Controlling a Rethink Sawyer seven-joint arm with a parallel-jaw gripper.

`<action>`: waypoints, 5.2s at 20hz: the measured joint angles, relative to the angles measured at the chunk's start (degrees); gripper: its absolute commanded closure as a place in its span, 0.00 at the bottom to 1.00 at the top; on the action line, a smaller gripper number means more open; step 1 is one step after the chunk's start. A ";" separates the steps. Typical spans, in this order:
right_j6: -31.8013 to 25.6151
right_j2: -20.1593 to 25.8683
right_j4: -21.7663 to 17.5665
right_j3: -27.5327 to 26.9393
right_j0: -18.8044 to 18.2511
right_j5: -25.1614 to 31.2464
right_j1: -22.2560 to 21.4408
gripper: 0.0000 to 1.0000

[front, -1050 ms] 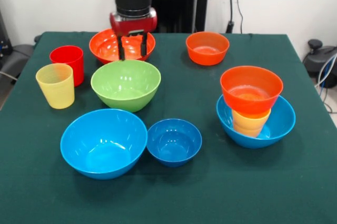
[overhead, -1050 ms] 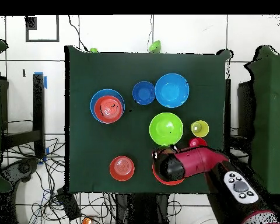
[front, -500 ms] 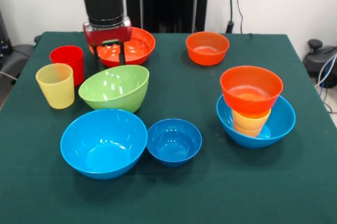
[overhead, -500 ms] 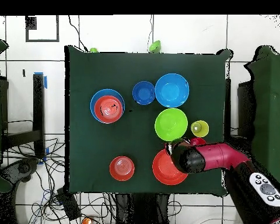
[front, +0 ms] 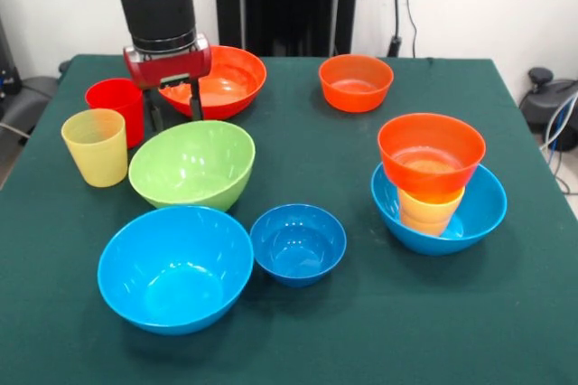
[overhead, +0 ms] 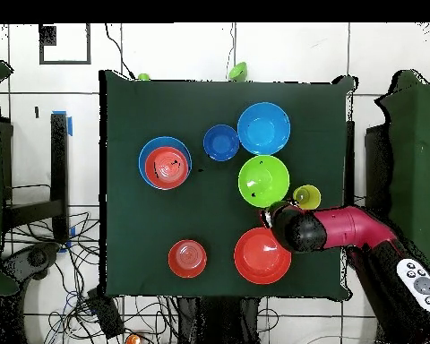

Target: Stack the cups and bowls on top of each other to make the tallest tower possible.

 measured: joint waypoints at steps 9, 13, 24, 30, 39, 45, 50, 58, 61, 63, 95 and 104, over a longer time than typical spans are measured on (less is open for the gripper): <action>-0.26 3.08 0.52 -0.03 0.92 3.07 -4.09 0.00; -0.26 3.80 1.56 -0.02 1.26 3.58 -6.08 0.00; -0.26 5.55 2.07 -0.79 0.84 3.71 -9.14 0.00; -0.26 5.85 2.01 -2.70 -1.09 4.50 -7.87 0.00; -1.42 5.95 0.95 -5.49 -4.48 6.02 -3.43 0.00; -2.34 5.90 0.84 -6.30 -6.04 6.29 -0.44 0.00; -2.36 6.15 0.90 -6.38 -6.11 6.19 1.87 0.00; -2.36 6.55 0.84 -6.70 -6.11 6.26 3.46 0.00; -2.36 6.55 0.81 -6.71 -6.14 6.25 4.93 1.00; -2.37 6.57 0.80 -6.73 -6.18 6.23 5.09 1.00; -2.38 4.34 -1.33 -0.88 7.54 7.83 -17.62 1.00; -2.34 0.89 1.11 1.53 21.36 12.78 -28.91 1.00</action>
